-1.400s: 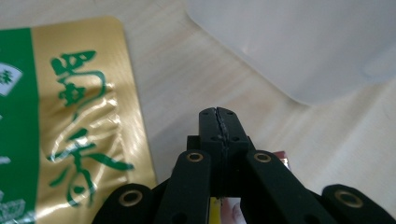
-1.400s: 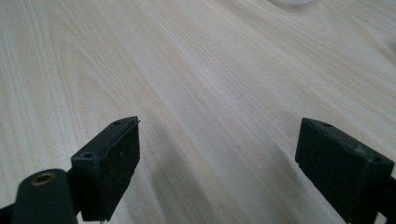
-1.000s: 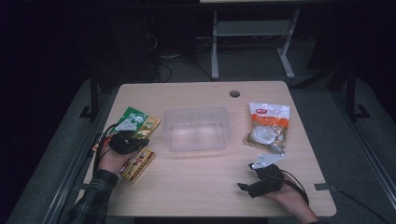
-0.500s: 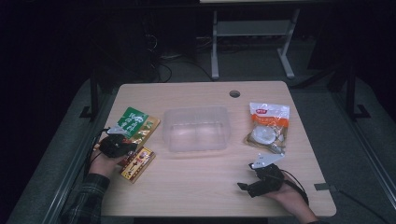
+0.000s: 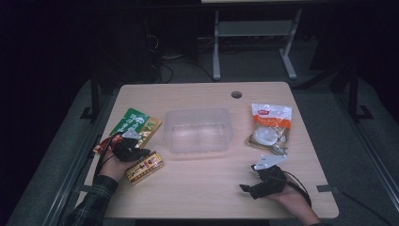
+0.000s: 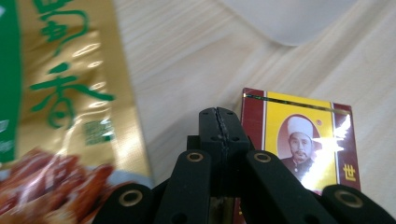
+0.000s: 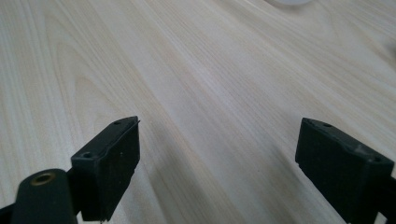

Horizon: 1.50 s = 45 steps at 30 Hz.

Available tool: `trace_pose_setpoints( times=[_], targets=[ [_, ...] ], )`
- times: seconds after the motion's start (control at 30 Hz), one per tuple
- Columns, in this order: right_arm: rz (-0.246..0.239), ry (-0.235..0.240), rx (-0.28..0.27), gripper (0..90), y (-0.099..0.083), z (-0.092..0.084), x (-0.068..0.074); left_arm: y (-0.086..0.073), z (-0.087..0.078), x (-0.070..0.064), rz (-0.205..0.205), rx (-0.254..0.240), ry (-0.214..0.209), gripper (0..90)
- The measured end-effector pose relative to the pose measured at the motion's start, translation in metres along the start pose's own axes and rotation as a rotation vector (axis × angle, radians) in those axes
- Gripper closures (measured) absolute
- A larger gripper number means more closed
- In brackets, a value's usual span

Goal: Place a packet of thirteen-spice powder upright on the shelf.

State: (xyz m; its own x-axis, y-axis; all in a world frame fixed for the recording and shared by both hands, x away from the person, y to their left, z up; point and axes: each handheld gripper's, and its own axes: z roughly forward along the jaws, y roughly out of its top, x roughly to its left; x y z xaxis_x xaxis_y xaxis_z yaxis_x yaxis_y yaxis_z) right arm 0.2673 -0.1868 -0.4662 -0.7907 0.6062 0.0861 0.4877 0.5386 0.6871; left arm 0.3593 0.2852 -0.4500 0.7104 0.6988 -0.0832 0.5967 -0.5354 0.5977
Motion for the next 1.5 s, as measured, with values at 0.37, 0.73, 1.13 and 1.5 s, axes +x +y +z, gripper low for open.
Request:
trace_pose_setpoints(
  times=[0.37,0.73,1.13,1.5],
  targets=[
    [-0.001,0.001,-0.001,13.3,0.0,0.0,0.0,0.011,0.014,-0.03,0.06,0.017,-0.078,90.0],
    [0.002,-0.001,0.002,13.3,-0.001,-0.001,0.0,0.016,0.007,-0.037,0.086,-0.011,-0.103,90.0],
    [0.006,-0.002,-0.001,13.3,-0.001,-0.001,0.0,-0.011,-0.042,-0.025,0.005,-0.108,0.002,90.0],
    [0.002,-0.003,-0.003,13.4,0.0,-0.001,0.001,-0.052,-0.066,-0.012,-0.081,-0.087,0.078,89.9]
  ],
)
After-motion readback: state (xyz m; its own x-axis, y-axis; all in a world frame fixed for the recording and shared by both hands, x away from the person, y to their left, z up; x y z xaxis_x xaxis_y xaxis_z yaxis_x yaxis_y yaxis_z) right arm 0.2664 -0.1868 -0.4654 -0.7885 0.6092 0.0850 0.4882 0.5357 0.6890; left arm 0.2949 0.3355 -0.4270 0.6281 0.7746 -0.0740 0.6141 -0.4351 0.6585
